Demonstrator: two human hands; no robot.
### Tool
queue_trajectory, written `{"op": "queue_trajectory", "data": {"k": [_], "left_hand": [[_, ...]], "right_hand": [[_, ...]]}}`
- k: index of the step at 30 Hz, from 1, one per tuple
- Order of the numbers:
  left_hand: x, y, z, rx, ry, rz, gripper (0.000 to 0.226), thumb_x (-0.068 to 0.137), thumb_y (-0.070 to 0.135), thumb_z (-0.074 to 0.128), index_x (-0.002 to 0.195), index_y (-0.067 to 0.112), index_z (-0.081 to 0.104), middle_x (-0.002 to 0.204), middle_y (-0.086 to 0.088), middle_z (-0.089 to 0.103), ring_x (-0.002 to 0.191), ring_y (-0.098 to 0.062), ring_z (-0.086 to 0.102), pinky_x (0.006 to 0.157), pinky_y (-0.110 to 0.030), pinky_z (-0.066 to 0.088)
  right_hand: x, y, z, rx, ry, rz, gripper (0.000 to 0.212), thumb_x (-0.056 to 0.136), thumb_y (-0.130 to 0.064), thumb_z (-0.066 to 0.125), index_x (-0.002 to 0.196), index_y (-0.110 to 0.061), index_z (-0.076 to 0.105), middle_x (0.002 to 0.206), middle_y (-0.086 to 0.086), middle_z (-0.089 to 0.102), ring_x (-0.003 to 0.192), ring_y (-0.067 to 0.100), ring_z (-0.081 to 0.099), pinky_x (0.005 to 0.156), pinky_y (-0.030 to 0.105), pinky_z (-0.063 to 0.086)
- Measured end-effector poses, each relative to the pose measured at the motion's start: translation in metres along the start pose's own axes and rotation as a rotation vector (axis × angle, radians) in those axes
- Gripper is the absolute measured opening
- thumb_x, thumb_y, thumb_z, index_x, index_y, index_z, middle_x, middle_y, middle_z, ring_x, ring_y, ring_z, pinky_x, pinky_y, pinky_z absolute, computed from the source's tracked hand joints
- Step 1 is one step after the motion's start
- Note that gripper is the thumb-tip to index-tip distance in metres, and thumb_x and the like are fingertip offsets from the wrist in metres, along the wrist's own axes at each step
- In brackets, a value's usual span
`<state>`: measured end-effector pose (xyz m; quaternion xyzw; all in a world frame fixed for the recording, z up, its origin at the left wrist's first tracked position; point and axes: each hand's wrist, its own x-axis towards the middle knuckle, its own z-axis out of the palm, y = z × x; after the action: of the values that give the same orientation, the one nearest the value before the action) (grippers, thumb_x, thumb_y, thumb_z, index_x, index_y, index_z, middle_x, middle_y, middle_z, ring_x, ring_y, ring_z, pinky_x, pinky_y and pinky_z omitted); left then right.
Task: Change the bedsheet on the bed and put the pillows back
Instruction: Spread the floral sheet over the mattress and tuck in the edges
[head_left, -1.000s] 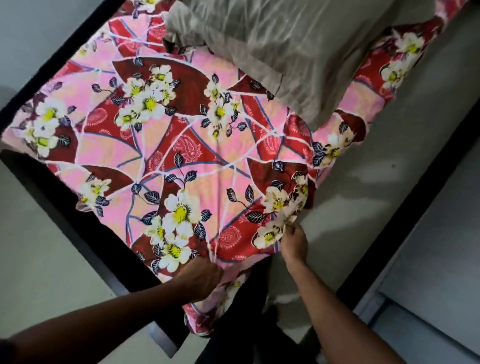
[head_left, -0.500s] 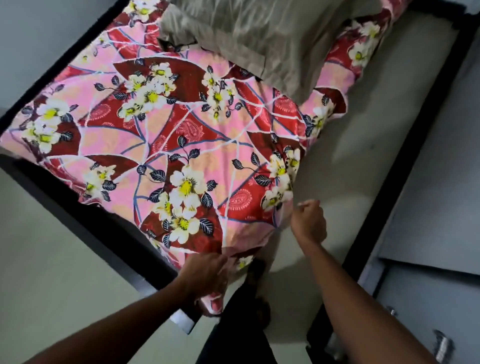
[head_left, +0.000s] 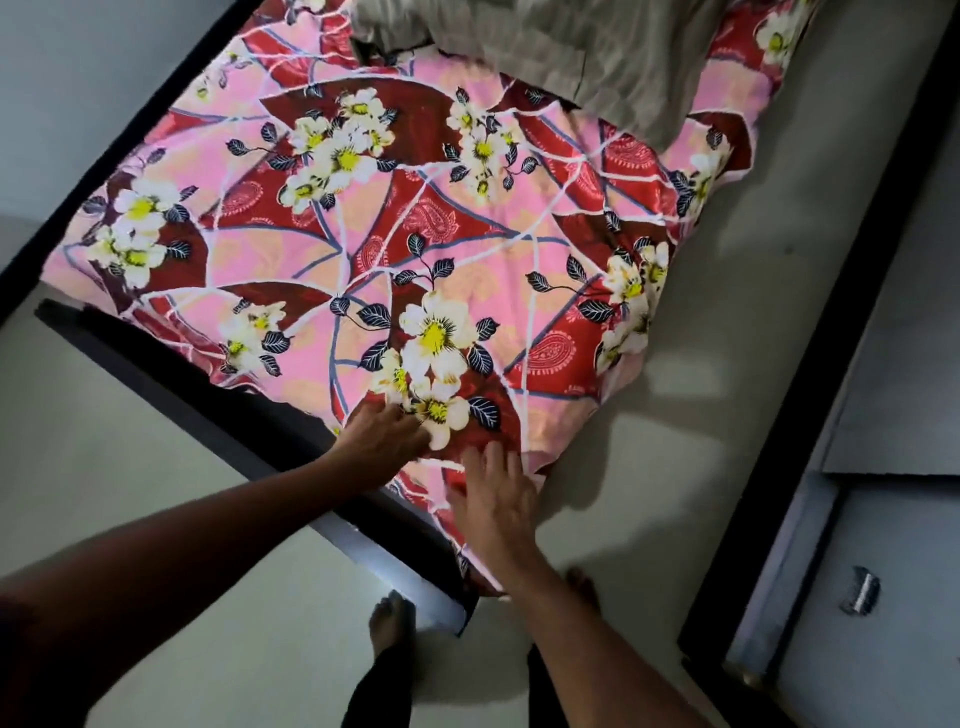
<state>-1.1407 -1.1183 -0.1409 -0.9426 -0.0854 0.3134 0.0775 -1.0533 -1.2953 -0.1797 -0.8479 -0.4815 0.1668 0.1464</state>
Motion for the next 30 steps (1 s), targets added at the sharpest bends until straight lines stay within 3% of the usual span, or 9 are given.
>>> {"op": "queue_trajectory", "data": {"k": [7, 11, 12, 15, 17, 19, 21, 26, 30], "left_hand": [[-0.001, -0.004, 0.008, 0.001, -0.034, 0.151, 0.021, 0.101, 0.018, 0.049, 0.119, 0.023, 0.061, 0.09, -0.003, 0.067, 0.081, -0.022, 0.066, 0.062, -0.033, 0.051], [-0.009, -0.002, 0.018, -0.011, -0.04, 0.14, 0.023, 0.1, 0.013, 0.051, 0.119, 0.019, 0.061, 0.094, -0.004, 0.067, 0.081, -0.023, 0.067, 0.059, -0.031, 0.049], [-0.01, -0.004, 0.015, 0.005, -0.029, 0.151, 0.022, 0.1, 0.013, 0.05, 0.117, 0.018, 0.062, 0.094, -0.004, 0.067, 0.08, -0.023, 0.067, 0.057, -0.03, 0.045], [-0.013, -0.008, 0.014, 0.101, -0.057, 0.221, 0.021, 0.102, 0.016, 0.046, 0.115, 0.015, 0.062, 0.089, -0.003, 0.066, 0.075, -0.022, 0.061, 0.055, -0.029, 0.035], [-0.015, -0.012, 0.012, 0.172, -0.116, 0.283, 0.022, 0.101, 0.018, 0.047, 0.113, 0.012, 0.065, 0.092, -0.004, 0.067, 0.081, -0.025, 0.063, 0.056, -0.03, 0.038], [-0.011, -0.016, 0.009, 0.08, -0.159, 0.304, 0.021, 0.094, 0.023, 0.054, 0.106, 0.013, 0.068, 0.095, -0.006, 0.069, 0.089, -0.029, 0.067, 0.068, -0.033, 0.051], [-0.006, -0.023, -0.003, -0.121, -0.173, 0.271, 0.026, 0.085, 0.032, 0.055, 0.099, 0.015, 0.069, 0.086, -0.006, 0.069, 0.082, -0.03, 0.067, 0.066, -0.031, 0.052], [0.035, -0.049, -0.034, -0.474, 0.174, 0.167, 0.019, 0.082, 0.039, 0.051, 0.074, 0.022, 0.056, 0.072, 0.007, 0.059, 0.07, -0.02, 0.06, 0.061, -0.027, 0.047], [0.099, -0.065, -0.053, -0.58, 0.55, 0.094, 0.021, 0.081, 0.042, 0.052, 0.088, 0.025, 0.062, 0.084, 0.005, 0.064, 0.082, -0.024, 0.061, 0.065, -0.034, 0.049]], "right_hand": [[0.005, -0.01, -0.004, -0.189, -0.154, -0.086, 0.023, 0.064, -0.009, 0.076, 0.08, -0.018, 0.063, 0.077, 0.003, 0.06, 0.068, 0.023, 0.062, 0.05, 0.033, 0.049], [0.008, -0.027, -0.007, -0.199, -0.128, -0.048, 0.012, 0.07, -0.011, 0.05, 0.064, -0.016, 0.059, 0.059, 0.003, 0.053, 0.045, 0.02, 0.057, 0.038, 0.025, 0.04], [0.011, -0.029, -0.005, -0.204, -0.166, -0.021, 0.006, 0.065, -0.014, 0.06, 0.06, -0.018, 0.06, 0.056, 0.001, 0.053, 0.042, 0.018, 0.056, 0.036, 0.023, 0.038], [0.012, -0.042, -0.007, -0.2, -0.285, 0.135, 0.042, 0.03, -0.013, 0.095, 0.053, -0.018, 0.06, 0.052, -0.001, 0.055, 0.039, 0.014, 0.056, 0.033, 0.021, 0.037], [0.012, -0.051, -0.021, -0.221, -0.338, 0.191, 0.03, 0.051, -0.015, 0.094, 0.068, -0.014, 0.069, 0.068, 0.005, 0.067, 0.058, 0.021, 0.068, 0.048, 0.027, 0.05], [0.016, -0.051, -0.03, -0.171, -0.359, 0.248, 0.014, 0.088, -0.016, 0.067, 0.101, -0.01, 0.07, 0.105, 0.011, 0.071, 0.097, 0.03, 0.069, 0.078, 0.036, 0.053], [0.017, -0.043, -0.032, -0.169, -0.381, 0.256, 0.021, 0.094, -0.022, 0.058, 0.112, -0.012, 0.066, 0.117, 0.011, 0.068, 0.11, 0.032, 0.065, 0.088, 0.038, 0.049], [0.039, -0.013, -0.055, 0.041, -0.232, 0.397, 0.03, 0.09, -0.042, 0.059, 0.097, -0.014, 0.068, 0.098, 0.009, 0.071, 0.094, 0.03, 0.068, 0.072, 0.032, 0.047], [0.095, 0.025, -0.096, 0.182, 0.058, 0.444, 0.02, 0.092, -0.038, 0.06, 0.09, -0.019, 0.065, 0.09, 0.0, 0.069, 0.081, 0.021, 0.063, 0.064, 0.028, 0.038]]}}
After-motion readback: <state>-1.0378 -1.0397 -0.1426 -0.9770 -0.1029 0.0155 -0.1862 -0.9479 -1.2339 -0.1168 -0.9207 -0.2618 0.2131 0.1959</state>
